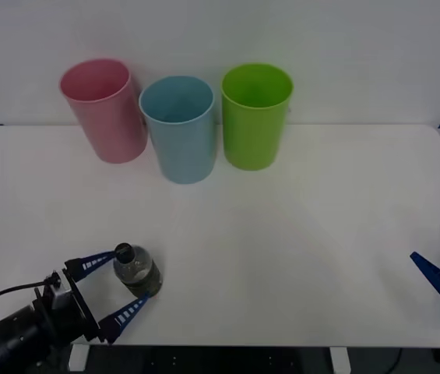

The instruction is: Grasp the object on the table and drop it into the matching bin: aluminum can to the light blue bin, PET bottle to the pink bin.

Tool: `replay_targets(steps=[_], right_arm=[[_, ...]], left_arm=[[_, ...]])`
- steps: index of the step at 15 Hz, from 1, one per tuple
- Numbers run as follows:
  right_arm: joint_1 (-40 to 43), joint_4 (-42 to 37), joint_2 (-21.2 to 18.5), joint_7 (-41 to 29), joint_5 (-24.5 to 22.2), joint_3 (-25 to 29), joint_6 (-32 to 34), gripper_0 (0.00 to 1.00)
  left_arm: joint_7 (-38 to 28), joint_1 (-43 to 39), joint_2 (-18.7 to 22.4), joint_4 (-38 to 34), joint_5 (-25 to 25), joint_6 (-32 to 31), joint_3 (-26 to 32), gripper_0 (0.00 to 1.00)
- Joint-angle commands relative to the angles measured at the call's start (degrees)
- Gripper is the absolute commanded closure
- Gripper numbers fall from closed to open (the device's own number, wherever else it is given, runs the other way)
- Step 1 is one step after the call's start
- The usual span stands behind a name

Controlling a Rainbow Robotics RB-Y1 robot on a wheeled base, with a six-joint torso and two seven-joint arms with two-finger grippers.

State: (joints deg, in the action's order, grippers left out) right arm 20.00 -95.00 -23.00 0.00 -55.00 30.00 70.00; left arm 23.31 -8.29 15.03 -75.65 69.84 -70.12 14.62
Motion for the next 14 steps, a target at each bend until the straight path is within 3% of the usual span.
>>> replay_targets(steps=[1,12,14], right_arm=[[0.0,0.0,0.0,0.0,0.0,0.0,0.0,0.00],[0.0,0.0,0.0,0.0,0.0,0.0,0.0,0.00],[0.0,0.0,0.0,0.0,0.0,0.0,0.0,0.00]], left_arm=[[1.0,2.7,0.0,3.1,0.0,0.0,-0.9,0.00],[1.1,4.7,-1.0,4.2,0.6,1.0,-1.9,0.02],[1.2,4.7,-1.0,4.2,0.6,1.0,-1.8,0.64]])
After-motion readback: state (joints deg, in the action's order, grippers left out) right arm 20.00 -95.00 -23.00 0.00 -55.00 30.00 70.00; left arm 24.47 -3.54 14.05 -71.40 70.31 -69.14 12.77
